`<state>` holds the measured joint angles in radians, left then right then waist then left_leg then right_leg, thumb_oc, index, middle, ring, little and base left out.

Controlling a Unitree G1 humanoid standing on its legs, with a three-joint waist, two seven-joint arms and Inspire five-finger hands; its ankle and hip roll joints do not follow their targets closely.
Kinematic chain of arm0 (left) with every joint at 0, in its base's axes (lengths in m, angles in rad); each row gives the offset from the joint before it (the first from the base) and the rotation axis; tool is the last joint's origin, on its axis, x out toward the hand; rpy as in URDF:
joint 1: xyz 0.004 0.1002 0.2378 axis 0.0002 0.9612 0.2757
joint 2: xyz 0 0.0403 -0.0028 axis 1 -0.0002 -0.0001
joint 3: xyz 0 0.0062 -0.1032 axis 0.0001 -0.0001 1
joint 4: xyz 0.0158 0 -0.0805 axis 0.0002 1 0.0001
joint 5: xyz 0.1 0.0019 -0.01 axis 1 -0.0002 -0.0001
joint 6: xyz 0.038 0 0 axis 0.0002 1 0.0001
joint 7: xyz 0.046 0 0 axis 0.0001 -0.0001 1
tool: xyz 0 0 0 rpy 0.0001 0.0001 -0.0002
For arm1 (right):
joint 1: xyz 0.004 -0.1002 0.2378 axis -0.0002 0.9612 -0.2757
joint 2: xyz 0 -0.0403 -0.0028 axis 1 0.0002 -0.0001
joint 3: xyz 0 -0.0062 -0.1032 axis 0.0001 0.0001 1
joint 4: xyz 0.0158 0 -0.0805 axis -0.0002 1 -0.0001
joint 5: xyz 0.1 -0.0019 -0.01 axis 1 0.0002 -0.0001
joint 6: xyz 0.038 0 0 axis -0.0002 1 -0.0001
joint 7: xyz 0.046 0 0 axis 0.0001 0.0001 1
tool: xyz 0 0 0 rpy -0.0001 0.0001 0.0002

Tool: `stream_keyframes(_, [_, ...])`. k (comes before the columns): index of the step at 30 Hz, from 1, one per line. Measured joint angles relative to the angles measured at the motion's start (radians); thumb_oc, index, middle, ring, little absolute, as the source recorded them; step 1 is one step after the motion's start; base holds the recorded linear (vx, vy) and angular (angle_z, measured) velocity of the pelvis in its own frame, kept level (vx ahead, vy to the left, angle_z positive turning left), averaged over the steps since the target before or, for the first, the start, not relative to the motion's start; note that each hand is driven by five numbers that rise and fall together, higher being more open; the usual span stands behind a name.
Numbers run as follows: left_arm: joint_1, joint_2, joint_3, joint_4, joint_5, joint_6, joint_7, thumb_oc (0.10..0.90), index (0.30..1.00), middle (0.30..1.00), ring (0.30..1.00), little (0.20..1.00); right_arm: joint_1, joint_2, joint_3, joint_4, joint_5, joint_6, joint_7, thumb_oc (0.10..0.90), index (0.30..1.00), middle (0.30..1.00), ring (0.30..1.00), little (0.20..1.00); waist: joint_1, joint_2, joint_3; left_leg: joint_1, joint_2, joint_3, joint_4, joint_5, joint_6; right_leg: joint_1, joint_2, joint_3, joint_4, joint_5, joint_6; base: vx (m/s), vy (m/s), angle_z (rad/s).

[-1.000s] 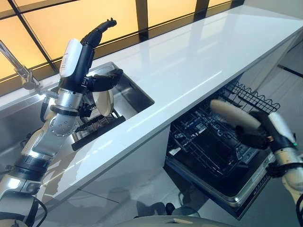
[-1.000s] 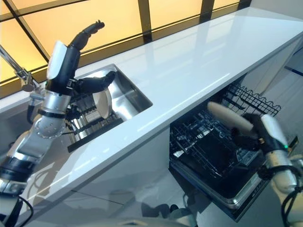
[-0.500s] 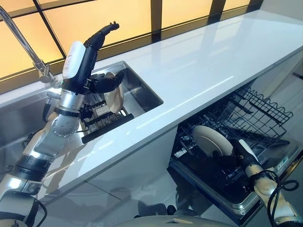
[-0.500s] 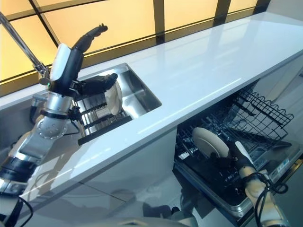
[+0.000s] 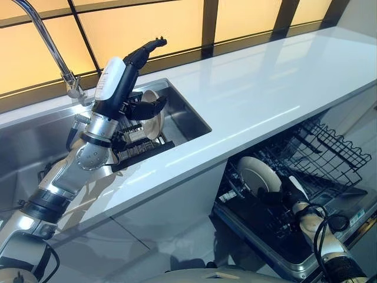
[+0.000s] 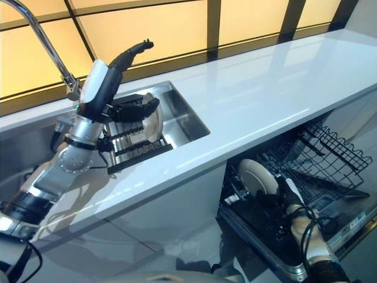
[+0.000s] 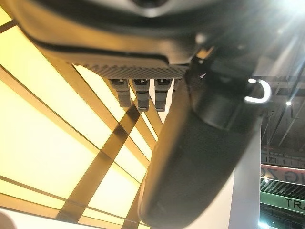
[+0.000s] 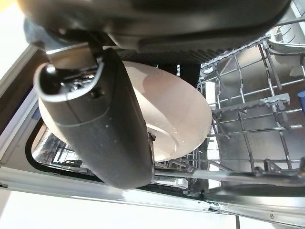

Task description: Pick up plates and place into dishwasher.

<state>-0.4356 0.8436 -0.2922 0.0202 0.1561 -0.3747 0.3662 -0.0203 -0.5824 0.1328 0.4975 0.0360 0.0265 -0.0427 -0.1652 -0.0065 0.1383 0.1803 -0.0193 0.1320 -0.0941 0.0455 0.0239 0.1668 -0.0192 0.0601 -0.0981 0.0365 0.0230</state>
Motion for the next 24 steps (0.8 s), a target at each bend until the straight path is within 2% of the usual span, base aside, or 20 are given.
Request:
stream_keyframes(2, [-0.002,0.000,-0.011,0.000,0.000,0.001,-0.002,0.800,0.900,0.900,0.900,0.900,-0.024,0.000,0.008,0.019,0.004,0.019,0.000,0.100,0.300,0.300,0.300,0.200,0.004,0.000,0.000,0.000,0.000,-0.002,0.000,0.002,0.000,0.000,0.000,-0.002,0.000,0.000,0.000,0.00,0.000,0.00])
stream_keyframes(3, [-0.004,0.000,-0.018,0.000,0.000,0.001,-0.003,0.800,0.900,0.900,0.900,0.900,-0.032,-0.001,0.013,0.025,0.003,0.029,0.003,0.331,0.498,0.498,0.498,0.431,0.007,0.001,0.000,-0.001,0.000,-0.003,0.000,0.003,0.000,0.000,0.000,-0.003,0.000,0.000,0.000,0.00,0.000,0.00])
stream_keyframes(4, [-0.004,0.000,-0.021,0.000,0.000,0.000,-0.003,0.800,0.900,0.900,0.900,0.900,-0.033,-0.004,0.019,0.026,0.004,0.033,0.003,0.446,0.596,0.596,0.596,0.546,0.009,0.001,0.000,-0.001,0.000,-0.004,0.000,0.003,0.000,0.000,0.000,-0.004,0.000,0.000,0.000,0.00,0.007,0.04])
stream_keyframes(5, [-0.004,-0.001,-0.024,0.000,0.000,0.001,-0.005,0.800,0.900,0.900,0.900,0.900,-0.034,-0.005,0.020,0.026,0.005,0.041,0.003,0.528,0.667,0.667,0.667,0.628,0.011,0.001,0.000,-0.002,0.000,-0.007,0.000,0.003,0.000,0.000,0.000,-0.008,0.000,0.000,0.000,0.00,0.005,0.04])
stream_keyframes(6, [-0.004,-0.001,-0.024,0.000,0.000,0.001,-0.005,0.800,0.900,0.900,0.900,0.900,-0.034,-0.006,0.020,0.026,0.006,0.042,0.003,0.800,0.900,0.900,0.900,0.900,0.011,0.001,0.000,-0.002,0.000,-0.007,0.000,0.004,0.000,0.000,0.000,-0.009,0.000,0.001,-0.001,0.00,0.004,0.05])
stream_keyframes(24, [-0.004,-0.003,-0.024,0.000,0.000,0.001,-0.049,0.800,0.900,0.900,0.900,0.900,-0.036,-0.007,0.000,-0.004,0.010,0.045,-0.013,0.800,0.900,0.900,0.900,0.900,0.006,0.004,-0.002,-0.007,0.001,-0.002,0.000,0.003,0.000,-0.008,0.002,0.002,0.000,0.001,-0.002,0.00,0.000,-0.01])
